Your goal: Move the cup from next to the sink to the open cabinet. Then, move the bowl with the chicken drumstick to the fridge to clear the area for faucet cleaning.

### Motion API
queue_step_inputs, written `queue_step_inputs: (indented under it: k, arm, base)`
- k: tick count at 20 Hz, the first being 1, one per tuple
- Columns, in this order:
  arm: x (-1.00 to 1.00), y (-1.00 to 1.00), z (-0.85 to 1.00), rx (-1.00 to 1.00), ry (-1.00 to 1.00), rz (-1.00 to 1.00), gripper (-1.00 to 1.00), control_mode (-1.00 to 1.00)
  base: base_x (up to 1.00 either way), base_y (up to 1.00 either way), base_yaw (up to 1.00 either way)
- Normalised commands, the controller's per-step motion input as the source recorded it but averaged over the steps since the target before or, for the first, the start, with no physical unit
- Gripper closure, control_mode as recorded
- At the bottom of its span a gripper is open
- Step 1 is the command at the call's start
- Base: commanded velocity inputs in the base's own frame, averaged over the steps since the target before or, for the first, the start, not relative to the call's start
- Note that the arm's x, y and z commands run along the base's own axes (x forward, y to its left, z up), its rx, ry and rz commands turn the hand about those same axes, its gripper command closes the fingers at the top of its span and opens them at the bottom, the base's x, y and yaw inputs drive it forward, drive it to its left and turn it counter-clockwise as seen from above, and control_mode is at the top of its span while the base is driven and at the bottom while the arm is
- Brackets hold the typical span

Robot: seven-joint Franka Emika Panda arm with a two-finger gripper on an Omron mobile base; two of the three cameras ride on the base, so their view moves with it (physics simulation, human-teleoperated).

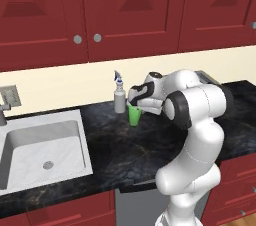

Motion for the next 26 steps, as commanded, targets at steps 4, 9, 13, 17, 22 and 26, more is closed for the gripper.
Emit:
queue_step_inputs:
  k: [4, 9, 13, 17, 22, 26]
  arm:
    - [-0.33, 0.00, 0.12, 0.00, -0.12, 0.01, 1.00, -1.00]
    - [-0.99, -0.10, 0.52, 0.00, -0.33, 0.11, 1.00, -1.00]
    - [-1.00, -0.12, 0.60, 0.00, -0.40, 0.17, 1.00, -1.00]
    - [-0.50, 0.00, 0.28, 0.00, -0.18, 0.15, 1.00, 1.00]
    - [0.00, 0.00, 0.00, 0.00, 0.00, 0.00, 1.00, 1.00]
    - [0.00, 0.00, 0.00, 0.00, 0.00, 0.00, 1.00, 1.00]
  base:
    - [0.00, 0.00, 0.00]
    - [0.00, 0.00, 0.00]
    - [0.00, 0.00, 0.00]
    - [-0.48, -0.01, 0.25]
    - [-0.48, 0.00, 0.70]
    - [-0.19, 0.08, 0.79]
